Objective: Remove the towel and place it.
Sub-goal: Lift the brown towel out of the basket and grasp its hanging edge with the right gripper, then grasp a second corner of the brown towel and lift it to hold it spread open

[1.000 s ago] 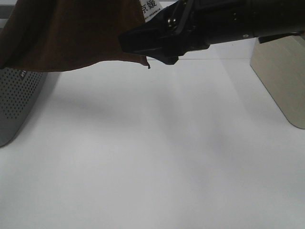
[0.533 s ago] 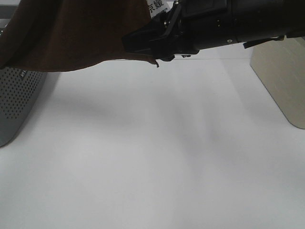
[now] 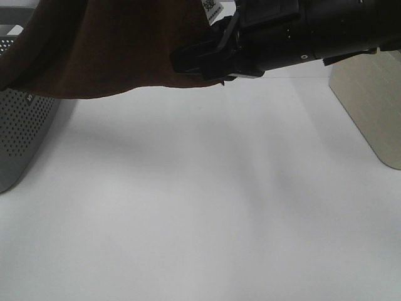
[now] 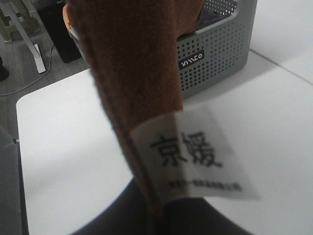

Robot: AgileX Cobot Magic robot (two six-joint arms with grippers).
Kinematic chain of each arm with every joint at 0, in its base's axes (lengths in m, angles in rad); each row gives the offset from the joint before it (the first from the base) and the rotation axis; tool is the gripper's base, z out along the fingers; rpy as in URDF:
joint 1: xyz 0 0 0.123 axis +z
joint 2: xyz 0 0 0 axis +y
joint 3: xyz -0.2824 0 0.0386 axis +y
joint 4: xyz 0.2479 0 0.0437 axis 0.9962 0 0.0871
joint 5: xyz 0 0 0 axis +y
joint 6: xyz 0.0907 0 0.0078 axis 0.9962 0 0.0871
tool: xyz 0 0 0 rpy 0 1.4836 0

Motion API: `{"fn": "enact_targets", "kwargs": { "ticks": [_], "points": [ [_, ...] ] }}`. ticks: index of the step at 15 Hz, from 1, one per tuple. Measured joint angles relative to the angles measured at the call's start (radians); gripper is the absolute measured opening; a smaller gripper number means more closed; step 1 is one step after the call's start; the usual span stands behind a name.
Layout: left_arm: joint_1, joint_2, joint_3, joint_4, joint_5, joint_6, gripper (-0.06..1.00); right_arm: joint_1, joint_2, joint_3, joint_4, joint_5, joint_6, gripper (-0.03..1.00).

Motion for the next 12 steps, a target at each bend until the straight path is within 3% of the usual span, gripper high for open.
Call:
{"fn": "enact_targets", "kwargs": {
  "ticks": [1,2,5,6,9,12],
  "points": [
    [0.000,0.000,0.000,0.000,0.010,0.001,0.00,0.000,-0.011,-0.011,-0.053,-0.002,0.082,0.01],
    [0.000,0.002,0.000,0.001,0.024,0.032,0.00,0.000,-0.048,-0.065,-0.236,0.000,0.324,0.02],
    [0.000,0.002,0.000,0.008,0.035,0.060,0.00,0.000,-0.082,-0.220,-0.658,0.134,0.763,0.01],
    [0.000,0.002,0.000,0.013,0.035,0.070,0.00,0.000,-0.083,-0.256,-0.729,0.174,0.828,0.01],
    [0.000,0.002,0.000,0.044,0.003,0.098,0.00,0.000,-0.078,-0.481,-1.065,0.391,1.087,0.01],
    [0.001,0.006,0.000,0.141,-0.086,0.098,0.00,0.000,0.000,-0.783,-1.307,0.604,1.238,0.01]
  ]
}}
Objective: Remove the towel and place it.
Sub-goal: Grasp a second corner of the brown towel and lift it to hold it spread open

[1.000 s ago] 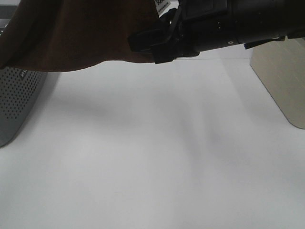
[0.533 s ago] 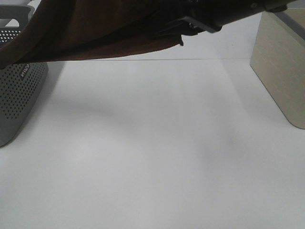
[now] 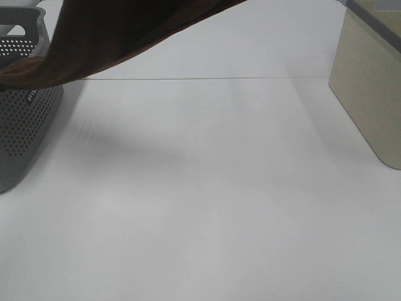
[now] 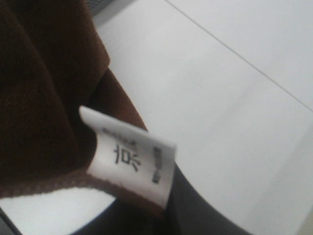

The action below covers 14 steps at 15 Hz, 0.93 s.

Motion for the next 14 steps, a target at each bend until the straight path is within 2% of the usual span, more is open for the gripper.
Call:
{"fn": "enact_targets", "kwargs": {
  "ticks": [1,3,5,7,8,10,11,12,14],
  "points": [
    [0.011,0.012,0.000,0.042,-0.039,0.000,0.00,0.000,0.076,-0.149,-0.072,0.057,0.018,0.01],
    [0.041,0.038,0.000,0.061,-0.103,0.000,0.00,0.000,0.154,-0.332,-0.164,0.065,0.016,0.01],
    [0.086,0.065,0.000,0.069,-0.195,0.000,0.00,0.000,0.211,-0.469,-0.253,0.072,0.013,0.01],
    [0.119,0.085,0.000,0.070,-0.283,0.000,0.00,0.000,0.238,-0.533,-0.320,0.048,0.013,0.01],
    [0.139,0.098,0.000,0.072,-0.352,0.000,0.00,0.000,0.249,-0.545,-0.358,-0.020,0.013,0.01],
    [0.155,0.129,0.000,0.115,-0.483,0.000,0.00,0.000,0.262,-0.550,-0.417,-0.228,0.025,0.01],
    [0.157,0.147,0.000,0.150,-0.541,0.000,0.00,0.000,0.266,-0.550,-0.429,-0.335,0.032,0.01],
    [0.157,0.182,0.000,0.184,-0.658,0.000,0.00,0.000,0.278,-0.554,-0.447,-0.477,0.040,0.01],
    [0.167,0.214,0.000,0.191,-0.754,0.000,0.00,-0.001,0.294,-0.554,-0.483,-0.554,0.052,0.01]
  ]
}}
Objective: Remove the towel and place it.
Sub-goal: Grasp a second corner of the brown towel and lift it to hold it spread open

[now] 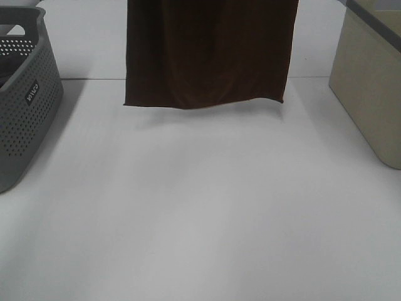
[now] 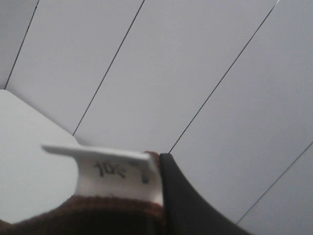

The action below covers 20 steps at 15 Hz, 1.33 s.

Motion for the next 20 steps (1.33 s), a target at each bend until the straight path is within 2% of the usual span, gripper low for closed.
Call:
{"fn": "enact_targets", "kwargs": {
  "ticks": [2,5,7,9,10,12,14,16,18,20],
  "points": [
    [0.036,0.034,0.000,-0.015,-0.118,-0.020,0.00,-0.025,0.029,0.000,-0.021,-0.095,0.045,0.01],
    [0.102,0.074,0.000,-0.056,-0.253,-0.104,0.00,-0.057,0.071,0.000,-0.028,-0.217,0.102,0.01],
    [0.135,0.113,0.000,-0.065,-0.360,-0.153,0.00,-0.057,0.104,0.000,-0.024,-0.296,0.104,0.01],
    [0.153,0.144,0.000,-0.068,-0.430,-0.173,0.00,-0.067,0.135,0.000,-0.010,-0.336,0.104,0.01],
    [0.180,0.194,0.000,-0.080,-0.541,-0.181,0.00,-0.101,0.180,0.000,0.012,-0.394,0.106,0.01],
    [0.203,0.257,-0.025,-0.143,-0.610,-0.183,0.00,-0.129,0.217,0.000,0.042,-0.462,0.113,0.01],
    [0.214,0.358,-0.154,-0.197,-0.628,-0.184,0.00,-0.141,0.261,-0.020,0.071,-0.544,0.117,0.01],
    [0.214,0.471,-0.364,-0.202,-0.583,-0.185,0.00,-0.149,0.317,-0.093,0.079,-0.558,0.119,0.01],
    [0.214,0.545,-0.493,-0.206,-0.530,-0.187,0.00,-0.163,0.335,-0.115,0.094,-0.592,0.119,0.01],
    [0.214,0.597,-0.557,-0.209,-0.505,-0.203,0.00,-0.177,0.343,-0.122,0.101,-0.618,0.119,0.01]
  ]
}}
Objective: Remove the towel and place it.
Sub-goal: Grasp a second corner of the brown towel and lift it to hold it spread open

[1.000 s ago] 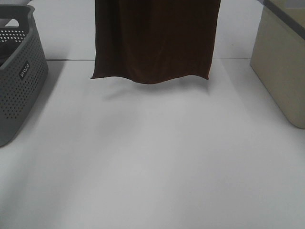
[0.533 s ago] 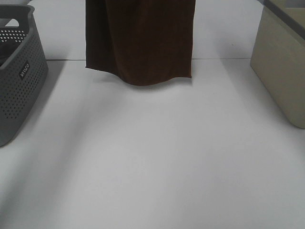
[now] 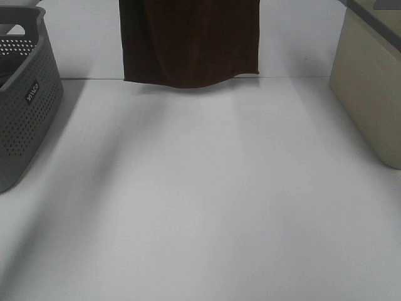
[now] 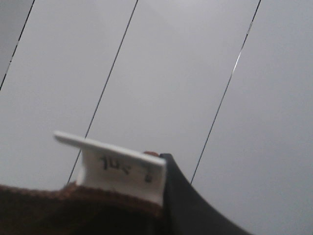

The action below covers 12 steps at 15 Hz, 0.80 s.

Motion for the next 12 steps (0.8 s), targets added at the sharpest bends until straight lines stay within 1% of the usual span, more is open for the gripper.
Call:
{"fn": "enact_targets", "kwargs": {
  "ticks": [3,9,12],
  "points": [
    [0.000,0.040,-0.003,0.000,0.036,-0.022,0.00,-0.003,0.017,-0.003,0.016,0.004,0.000,0.01],
    [0.015,0.039,-0.004,0.008,0.051,-0.042,0.00,-0.003,0.031,-0.003,0.029,0.060,0.000,0.01],
    [0.019,0.039,-0.004,0.036,0.085,-0.045,0.00,-0.003,0.034,-0.003,0.030,0.088,0.000,0.01]
  ]
}}
